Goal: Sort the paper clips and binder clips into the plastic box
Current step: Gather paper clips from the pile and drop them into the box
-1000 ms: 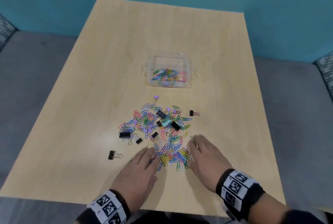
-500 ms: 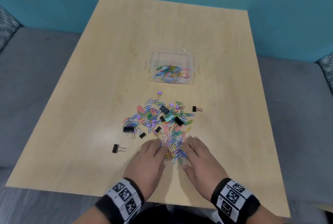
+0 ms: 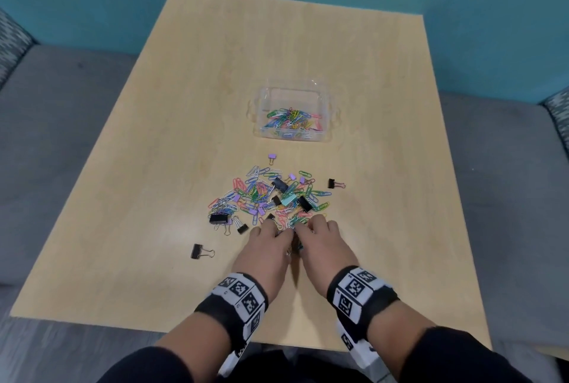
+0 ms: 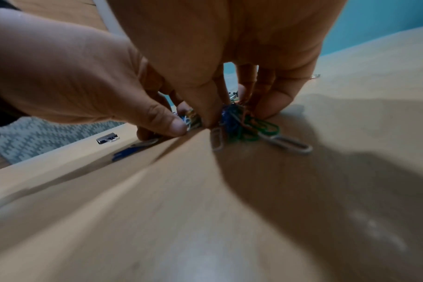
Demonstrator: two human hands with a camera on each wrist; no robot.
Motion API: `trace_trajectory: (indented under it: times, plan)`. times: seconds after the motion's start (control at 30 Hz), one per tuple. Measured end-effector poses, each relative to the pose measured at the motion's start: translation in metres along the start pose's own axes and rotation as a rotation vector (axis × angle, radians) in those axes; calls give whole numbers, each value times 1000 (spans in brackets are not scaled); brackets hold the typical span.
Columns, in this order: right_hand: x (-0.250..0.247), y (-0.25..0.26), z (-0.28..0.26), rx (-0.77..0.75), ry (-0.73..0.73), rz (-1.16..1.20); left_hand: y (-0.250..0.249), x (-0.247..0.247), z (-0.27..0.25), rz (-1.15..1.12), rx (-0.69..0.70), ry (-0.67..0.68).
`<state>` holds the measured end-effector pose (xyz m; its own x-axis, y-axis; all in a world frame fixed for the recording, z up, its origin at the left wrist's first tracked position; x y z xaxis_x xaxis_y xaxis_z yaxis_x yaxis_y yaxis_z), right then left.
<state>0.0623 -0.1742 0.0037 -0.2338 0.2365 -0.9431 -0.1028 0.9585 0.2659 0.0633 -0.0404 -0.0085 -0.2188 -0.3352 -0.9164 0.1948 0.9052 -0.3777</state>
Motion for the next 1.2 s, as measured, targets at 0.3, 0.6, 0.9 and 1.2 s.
trace_trajectory:
  times: [0.3, 0.6, 0.9, 1.2]
  plan:
    - [-8, -8, 8, -93, 71, 2, 7, -1, 8, 31, 67, 17]
    - [-15, -20, 12, 23, 156, 174, 14, -12, 10, -165, -82, 32]
    - [-56, -47, 29, 121, 327, 458, 23, -61, 31, -658, -296, 210]
    - [-127, -60, 148, 279, 14, 892, 32, -127, 163, -761, -318, -42]
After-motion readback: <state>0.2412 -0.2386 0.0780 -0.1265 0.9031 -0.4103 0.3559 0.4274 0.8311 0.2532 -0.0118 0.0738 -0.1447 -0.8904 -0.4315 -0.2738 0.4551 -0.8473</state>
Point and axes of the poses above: each hand's wrist, its own z-axis towards the middle knuckle, its own x-axis out of the palm, y = z × x, the point moved 2 cm from there along z, towards the middle knuckle, and after that the axes turned 12 degrees about -y, right-handed, at the moved point
